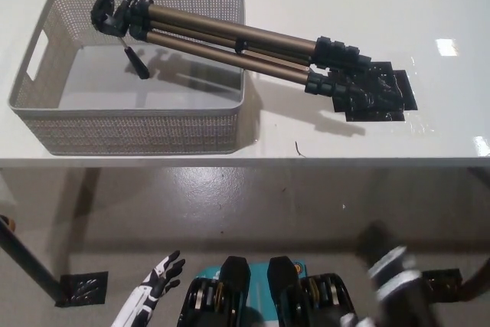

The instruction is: The robot uses its right hand to pick the tripod on the desk and places it into a rectangular container on the left.

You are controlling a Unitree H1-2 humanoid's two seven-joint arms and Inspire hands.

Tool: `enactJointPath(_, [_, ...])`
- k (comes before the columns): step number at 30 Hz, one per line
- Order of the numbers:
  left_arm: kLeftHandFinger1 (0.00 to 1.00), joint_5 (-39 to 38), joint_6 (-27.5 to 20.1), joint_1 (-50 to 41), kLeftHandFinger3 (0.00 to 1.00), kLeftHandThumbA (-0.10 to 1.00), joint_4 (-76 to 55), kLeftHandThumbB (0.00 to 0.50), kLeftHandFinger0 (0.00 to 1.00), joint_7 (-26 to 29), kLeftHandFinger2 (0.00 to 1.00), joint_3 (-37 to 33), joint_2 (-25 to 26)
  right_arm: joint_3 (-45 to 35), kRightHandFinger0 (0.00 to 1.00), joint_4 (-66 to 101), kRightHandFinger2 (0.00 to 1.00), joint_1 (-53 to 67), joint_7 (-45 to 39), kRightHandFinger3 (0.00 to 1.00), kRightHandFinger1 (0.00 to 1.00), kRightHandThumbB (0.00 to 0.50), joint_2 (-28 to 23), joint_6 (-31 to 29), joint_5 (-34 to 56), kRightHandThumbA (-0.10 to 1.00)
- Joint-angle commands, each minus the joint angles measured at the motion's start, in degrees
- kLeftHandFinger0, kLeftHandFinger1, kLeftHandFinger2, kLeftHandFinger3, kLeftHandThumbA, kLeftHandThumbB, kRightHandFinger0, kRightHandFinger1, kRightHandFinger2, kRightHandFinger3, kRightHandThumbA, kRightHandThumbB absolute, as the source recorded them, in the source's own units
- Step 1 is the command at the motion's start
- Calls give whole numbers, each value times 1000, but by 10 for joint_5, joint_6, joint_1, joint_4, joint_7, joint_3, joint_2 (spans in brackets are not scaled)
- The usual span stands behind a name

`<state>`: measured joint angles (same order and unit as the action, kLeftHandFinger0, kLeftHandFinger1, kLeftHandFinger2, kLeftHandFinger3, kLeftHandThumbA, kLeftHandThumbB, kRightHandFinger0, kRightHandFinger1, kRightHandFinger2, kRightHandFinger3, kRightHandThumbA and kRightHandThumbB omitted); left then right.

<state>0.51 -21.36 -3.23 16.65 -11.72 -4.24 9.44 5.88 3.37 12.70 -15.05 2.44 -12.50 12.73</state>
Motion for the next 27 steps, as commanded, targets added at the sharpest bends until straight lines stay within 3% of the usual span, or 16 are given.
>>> enactJointPath(1, [1000, 0, -20, 6, 1000, 1000, -10, 240, 1000, 1, 1000, 5, 12, 11, 1000, -70, 1000, -24, -30, 1000, 1000, 387, -7, -85, 0, 1000])
enactJointPath(2, [1000, 1, -20, 5, 1000, 1000, -10, 234, 1000, 1, 1000, 5, 12, 9, 1000, -87, 1000, -30, -31, 1000, 1000, 403, -10, -85, 1, 1000])
enactJointPath(5, [1000, 2, -21, 6, 1000, 1000, -10, 232, 1000, 3, 1000, 5, 10, 3, 1000, -115, 1000, -44, -32, 1000, 1000, 378, -17, -91, 7, 1000])
enactJointPath(9, [1000, 0, -13, 4, 1000, 1000, -13, 263, 1000, 2, 1000, 5, 9, 2, 1000, -122, 1000, -44, -26, 1000, 1000, 374, -24, -94, 7, 1000])
enactJointPath(17, [1000, 11, -19, 6, 1000, 1000, -15, 237, 1000, 6, 1000, 6, 11, 1, 1000, -126, 1000, -53, -24, 1000, 1000, 367, -29, -86, 9, 1000])
enactJointPath(27, [1000, 4, -21, 8, 1000, 1000, -8, 246, 1000, 3, 1000, 8, 9, 4, 1000, -128, 1000, -57, -23, 1000, 1000, 359, -34, -85, 3, 1000])
